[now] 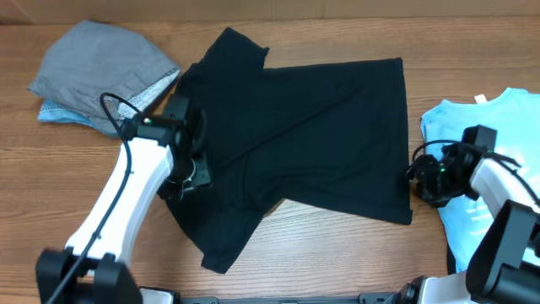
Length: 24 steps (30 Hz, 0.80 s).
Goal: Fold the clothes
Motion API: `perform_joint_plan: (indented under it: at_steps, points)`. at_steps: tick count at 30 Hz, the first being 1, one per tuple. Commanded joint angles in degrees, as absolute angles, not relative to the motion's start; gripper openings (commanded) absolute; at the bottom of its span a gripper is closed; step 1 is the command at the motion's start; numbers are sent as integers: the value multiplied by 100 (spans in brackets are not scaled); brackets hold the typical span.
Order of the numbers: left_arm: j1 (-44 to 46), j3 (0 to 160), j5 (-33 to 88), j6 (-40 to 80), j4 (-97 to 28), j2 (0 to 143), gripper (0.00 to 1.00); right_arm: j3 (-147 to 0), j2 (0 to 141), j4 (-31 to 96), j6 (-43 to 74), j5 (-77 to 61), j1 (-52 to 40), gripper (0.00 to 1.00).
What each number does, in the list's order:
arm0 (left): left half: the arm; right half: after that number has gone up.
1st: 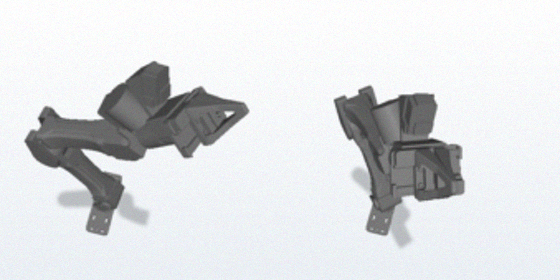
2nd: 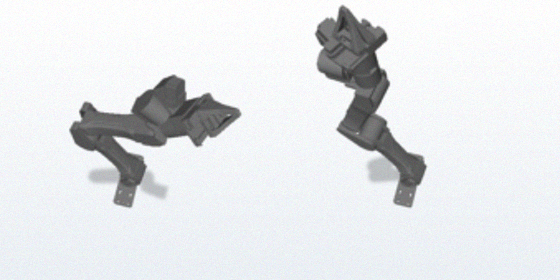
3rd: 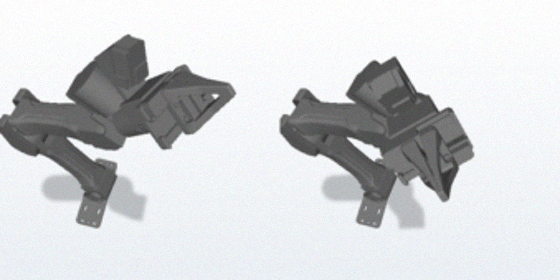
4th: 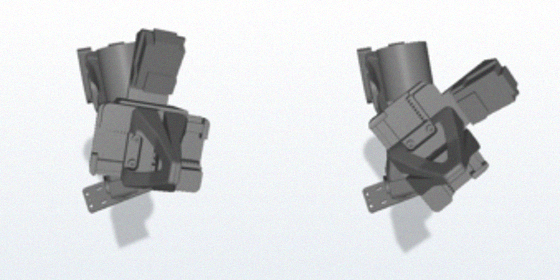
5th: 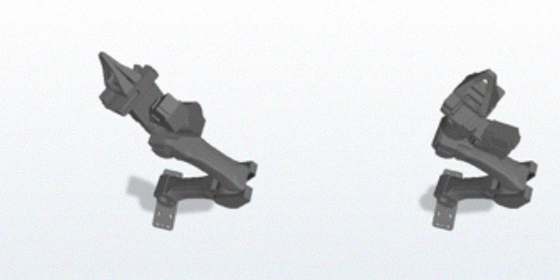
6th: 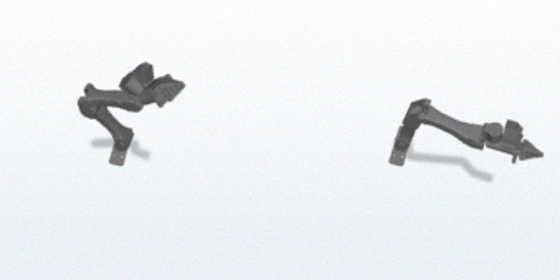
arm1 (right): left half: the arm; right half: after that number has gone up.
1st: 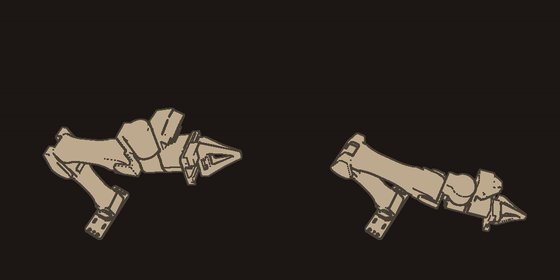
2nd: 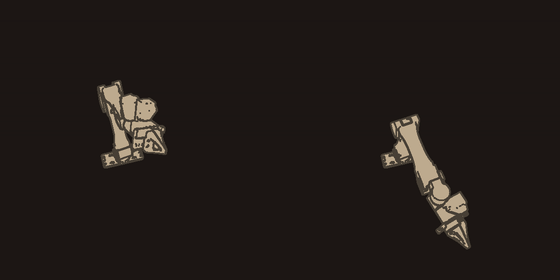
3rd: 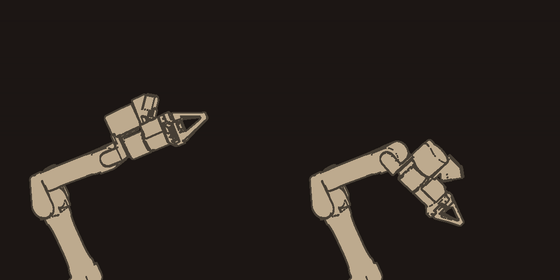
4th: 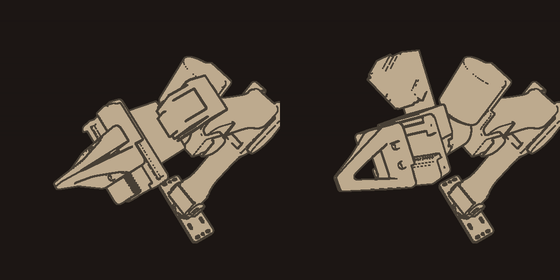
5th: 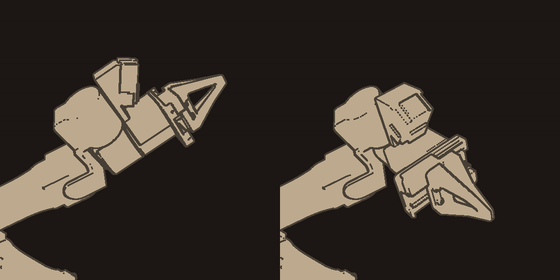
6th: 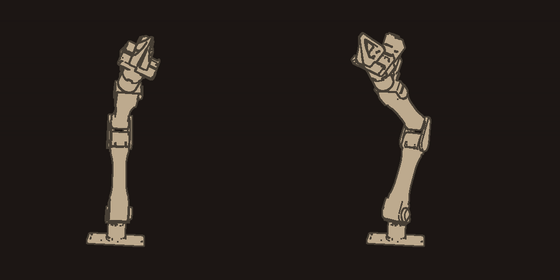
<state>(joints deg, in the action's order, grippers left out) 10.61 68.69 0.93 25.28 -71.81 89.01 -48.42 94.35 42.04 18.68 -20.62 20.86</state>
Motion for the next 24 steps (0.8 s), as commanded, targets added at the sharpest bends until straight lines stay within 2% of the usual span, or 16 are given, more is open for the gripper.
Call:
perform_joint_plan:
  at_steps: [1, 3, 4, 5, 6, 9, 14, 18, 19, 20, 21, 22, 24]
  points:
    - [725, 6860, -60, 2515, -7102, 9242, 62, -4534, 9426, 3887, 1979, -2255, 1868, 50]
    - [561, 6862, -54, 2383, -7063, 9389, 62, -4497, 9426, 3839, 1979, -2141, 1789, 38]
    - [484, 6862, -38, 2290, -7050, 9461, 62, -4501, 9426, 3837, 1981, -2034, 1769, 24]
    - [427, 6862, -36, 2239, -7046, 9522, 62, -4517, 9426, 3839, 2014, -1903, 1769, 16]
    - [379, 6862, -38, 2202, -7041, 9564, 63, -4547, 9426, 3859, 2154, -1643, 1791, 11]
    - [294, 6862, -38, 2073, -7006, 9675, 63, -4707, 9424, 4045, 2567, -930, 1935, 4]
    - [292, 6860, -1, 1925, -6834, 9802, 70, -5120, 9424, 4543, 2777, -388, 2150, 4]
    - [292, 6860, 1, 1826, -6667, 9929, 71, -5376, 9424, 4915, 2875, -327, 2156, 4]
    - [292, 6855, -1, 1765, -6578, 9974, 71, -5459, 9421, 5011, 2849, -390, 2156, 12]
    - [292, 6851, 1, 1750, -6495, 10016, 71, -5537, 9419, 5109, 2829, -397, 2156, 27]
    - [292, 6842, 3, 1702, -6355, 10079, 72, -5645, 9417, 5234, 2829, -397, 2156, 39]
    - [292, 6831, -1, 1623, -6267, 10130, 72, -5743, 9411, 5332, 2810, -397, 2156, 44]
    - [290, 6829, -21, 1398, -6047, 10318, 67, -6108, 9351, 5655, 2657, -491, 2156, 47]
